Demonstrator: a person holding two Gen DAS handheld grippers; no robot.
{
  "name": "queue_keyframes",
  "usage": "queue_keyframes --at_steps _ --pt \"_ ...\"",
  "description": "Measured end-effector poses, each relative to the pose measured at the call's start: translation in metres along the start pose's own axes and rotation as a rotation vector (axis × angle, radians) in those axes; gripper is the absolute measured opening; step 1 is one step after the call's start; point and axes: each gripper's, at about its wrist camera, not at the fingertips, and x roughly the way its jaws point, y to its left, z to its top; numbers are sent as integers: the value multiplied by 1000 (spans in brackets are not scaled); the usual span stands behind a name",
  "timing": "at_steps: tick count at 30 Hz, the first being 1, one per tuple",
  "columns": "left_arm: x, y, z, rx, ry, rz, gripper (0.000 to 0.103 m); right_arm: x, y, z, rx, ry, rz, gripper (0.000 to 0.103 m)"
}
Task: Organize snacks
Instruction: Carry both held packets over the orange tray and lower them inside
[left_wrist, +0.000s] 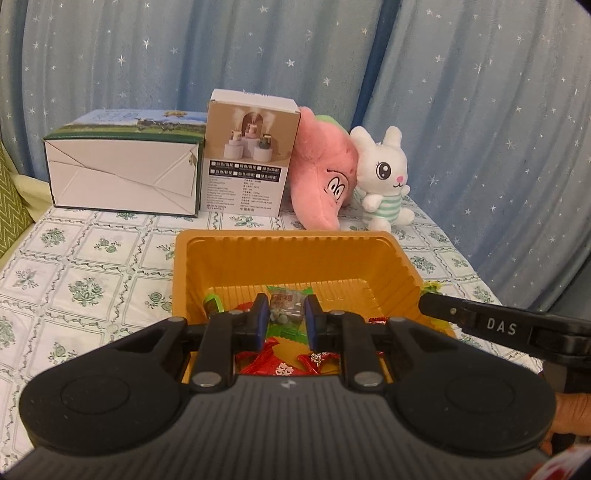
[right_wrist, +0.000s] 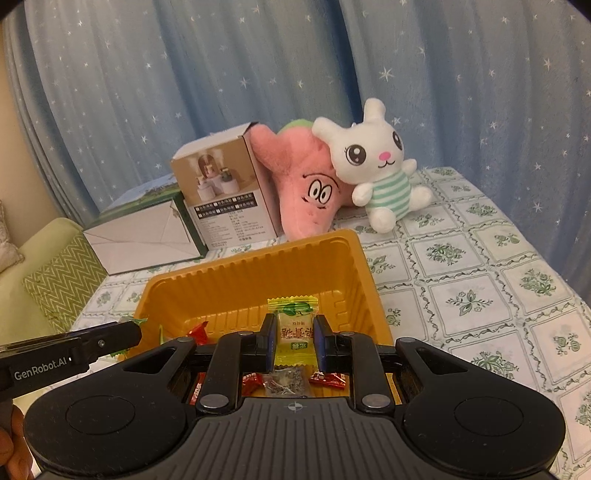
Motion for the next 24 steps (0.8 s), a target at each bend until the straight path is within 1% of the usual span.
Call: queue_keyframes --at_steps 4,8,11,12,14,15,19,24 --pt "9 2 1 -14 7 -10 18 8 -2 -2 0 13 -7 21" --pt "16 -1 2 4 12 -8 19 8 -4 -1 3 12 -10 21" --pt "18 0 2 -2 10 -8 20 8 -5 -2 3 13 -11 21" --pt "19 1 2 -12 6 -16 23 8 -5 -1 3 13 -12 21" --pt "20 6 3 -33 12 -46 43 8 -6 -2 4 15 -11 21" --pt "19 8 2 -42 6 -43 54 8 -6 -2 3 15 -10 21" --pt "16 12 3 -33 -4 -8 54 7 -7 -2 11 13 -10 21" --pt "13 17 2 -43 -4 14 54 7 -5 -1 10 13 -2 21"
